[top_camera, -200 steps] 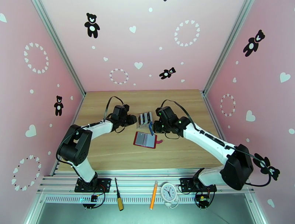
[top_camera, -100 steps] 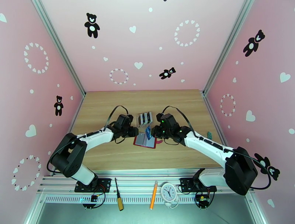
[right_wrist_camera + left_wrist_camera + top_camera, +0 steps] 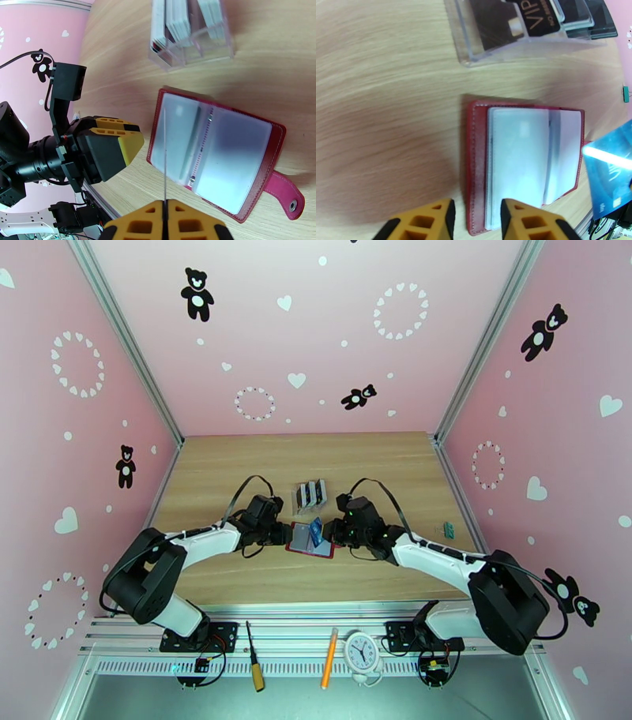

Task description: Put the credit cards into the card holder

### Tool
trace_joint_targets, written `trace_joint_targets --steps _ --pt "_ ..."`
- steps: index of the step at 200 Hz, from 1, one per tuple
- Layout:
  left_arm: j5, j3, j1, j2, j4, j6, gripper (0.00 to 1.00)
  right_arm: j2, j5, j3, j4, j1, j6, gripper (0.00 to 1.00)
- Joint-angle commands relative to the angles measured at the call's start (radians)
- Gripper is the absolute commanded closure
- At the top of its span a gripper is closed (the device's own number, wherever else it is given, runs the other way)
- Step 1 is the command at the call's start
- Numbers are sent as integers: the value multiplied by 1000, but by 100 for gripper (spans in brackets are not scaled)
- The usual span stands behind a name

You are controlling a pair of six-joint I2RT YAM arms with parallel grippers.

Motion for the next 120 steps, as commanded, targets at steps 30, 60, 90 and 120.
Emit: trace_joint_targets --steps 30,60,90,120 --pt "37 12 -6 33 23 15 62 4 -8 -60 90 6 44 90" --pt "43 15 -6 45 26 12 62 2 -6 -80 98 5 51 90" --pt "50 17 -6 54 28 13 63 -7 1 -103 107 4 65 91" --pt "51 18 -7 56 28 13 64 0 -9 -124 134 6 77 90"
